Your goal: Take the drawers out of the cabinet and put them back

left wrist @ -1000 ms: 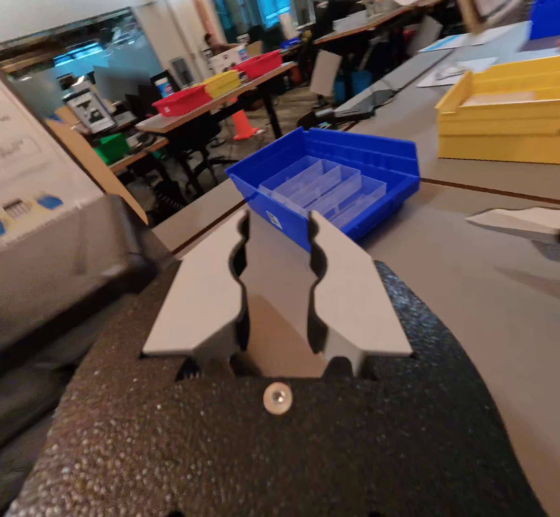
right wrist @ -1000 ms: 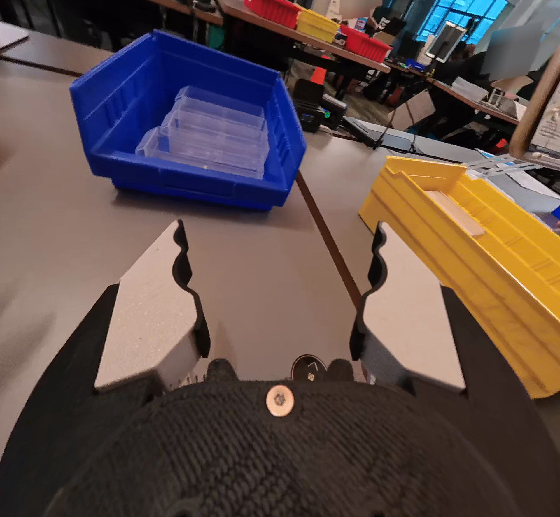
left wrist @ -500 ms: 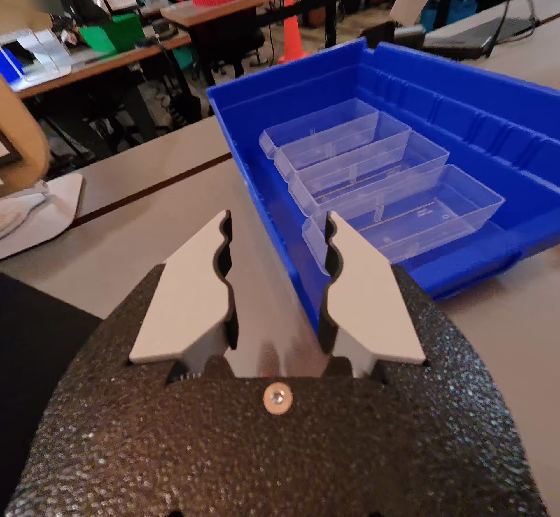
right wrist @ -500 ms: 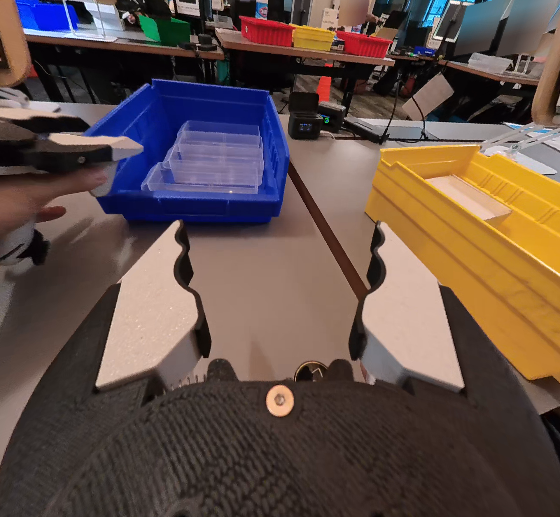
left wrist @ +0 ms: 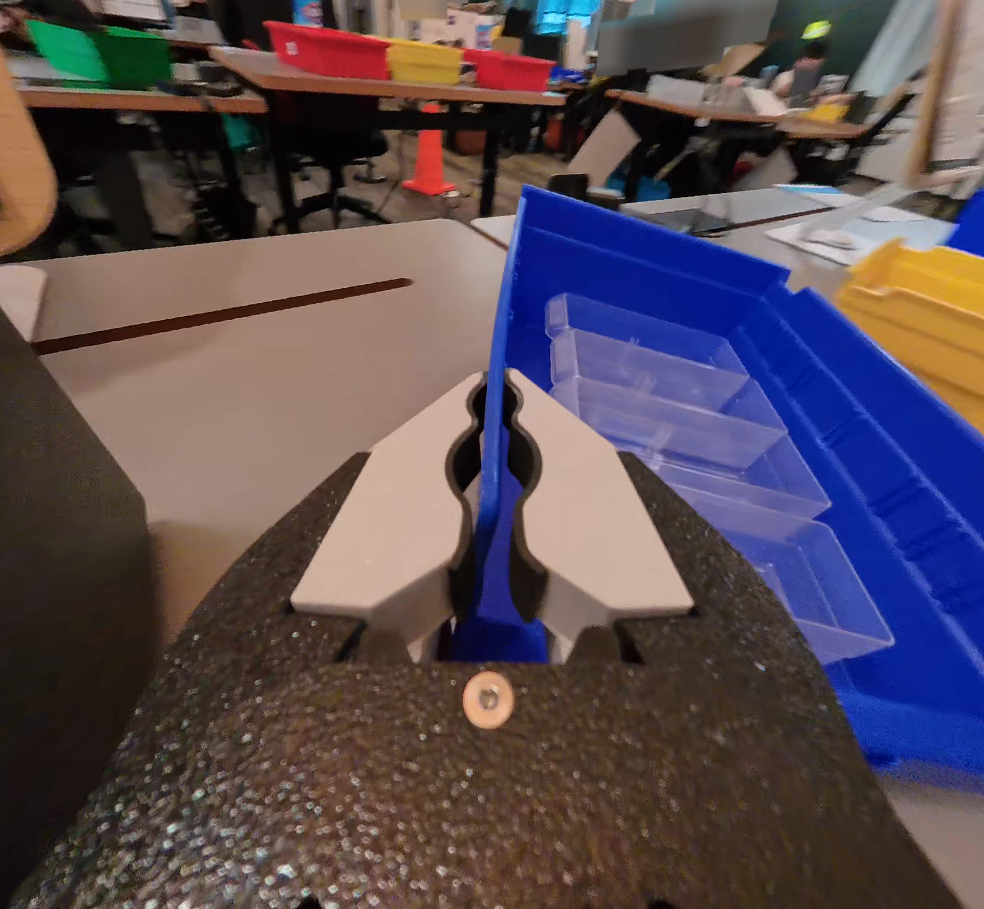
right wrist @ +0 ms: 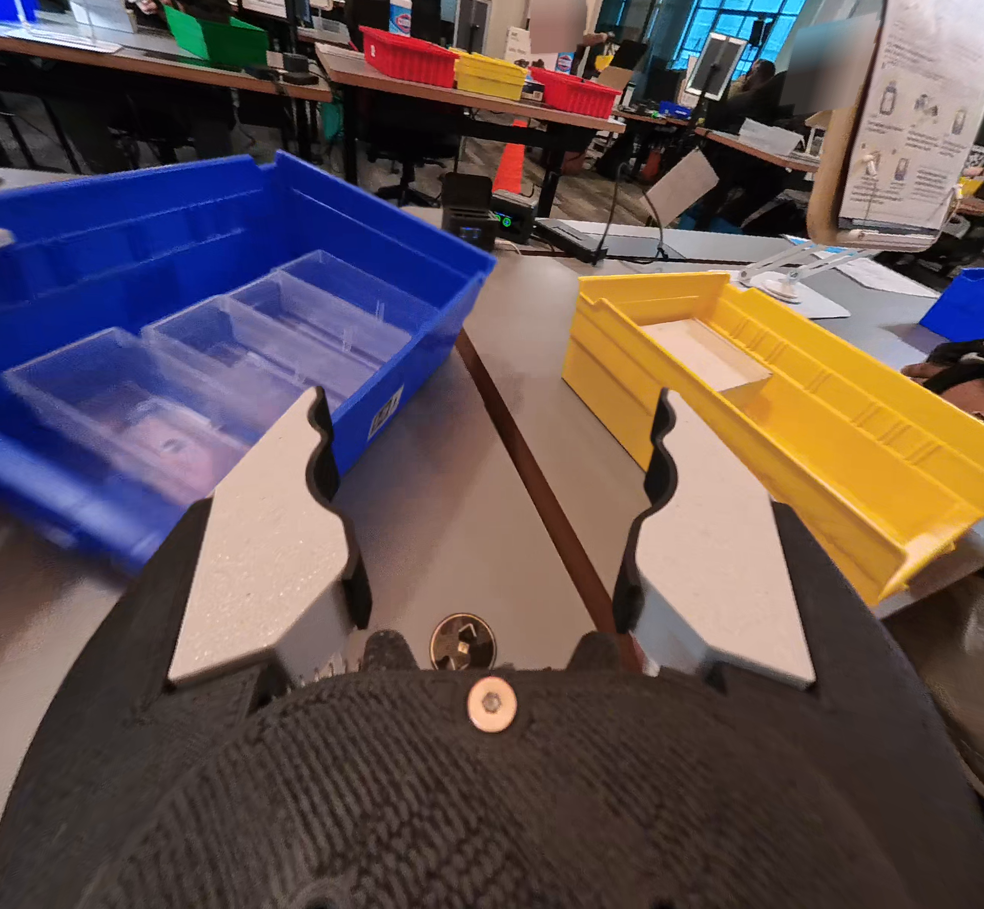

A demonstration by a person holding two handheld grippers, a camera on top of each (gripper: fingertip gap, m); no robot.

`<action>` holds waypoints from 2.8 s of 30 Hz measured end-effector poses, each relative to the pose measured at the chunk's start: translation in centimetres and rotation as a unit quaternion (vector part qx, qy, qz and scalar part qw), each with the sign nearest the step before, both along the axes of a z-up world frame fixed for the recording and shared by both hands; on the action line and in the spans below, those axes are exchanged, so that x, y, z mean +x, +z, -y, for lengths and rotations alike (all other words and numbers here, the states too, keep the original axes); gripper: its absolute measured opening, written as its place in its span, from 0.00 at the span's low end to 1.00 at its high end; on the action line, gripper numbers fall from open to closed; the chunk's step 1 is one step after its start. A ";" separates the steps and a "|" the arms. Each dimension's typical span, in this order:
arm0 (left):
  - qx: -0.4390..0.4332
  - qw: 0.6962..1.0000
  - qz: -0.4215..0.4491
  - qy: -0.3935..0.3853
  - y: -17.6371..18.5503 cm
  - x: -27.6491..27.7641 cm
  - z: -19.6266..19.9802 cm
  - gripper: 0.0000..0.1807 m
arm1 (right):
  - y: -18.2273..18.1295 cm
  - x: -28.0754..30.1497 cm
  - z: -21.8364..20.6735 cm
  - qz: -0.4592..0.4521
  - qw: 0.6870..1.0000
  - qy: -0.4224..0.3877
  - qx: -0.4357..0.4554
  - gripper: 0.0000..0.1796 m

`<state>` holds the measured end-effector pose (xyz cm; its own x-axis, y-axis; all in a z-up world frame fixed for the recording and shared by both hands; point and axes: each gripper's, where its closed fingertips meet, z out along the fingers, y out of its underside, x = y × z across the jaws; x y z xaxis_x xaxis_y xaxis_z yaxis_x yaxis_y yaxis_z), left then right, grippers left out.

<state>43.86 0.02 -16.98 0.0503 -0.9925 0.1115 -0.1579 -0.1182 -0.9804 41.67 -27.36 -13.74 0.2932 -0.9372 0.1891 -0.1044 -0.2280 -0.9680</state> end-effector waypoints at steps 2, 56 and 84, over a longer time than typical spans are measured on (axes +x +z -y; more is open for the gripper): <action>-0.002 0.999 0.009 -0.036 0.4 -2.3 0.9 0.00 | 0.3 -0.1 0.7 0.000 1.000 -0.006 0.002 0.65; 0.033 0.777 0.146 0.612 9.0 -82.3 -45.9 0.00 | -8.3 -30.7 -75.5 -0.171 0.883 0.437 0.029 0.21; -0.007 0.844 0.063 0.533 3.7 -69.4 -49.2 0.00 | 23.9 -25.5 -49.1 0.143 0.874 0.435 0.161 0.17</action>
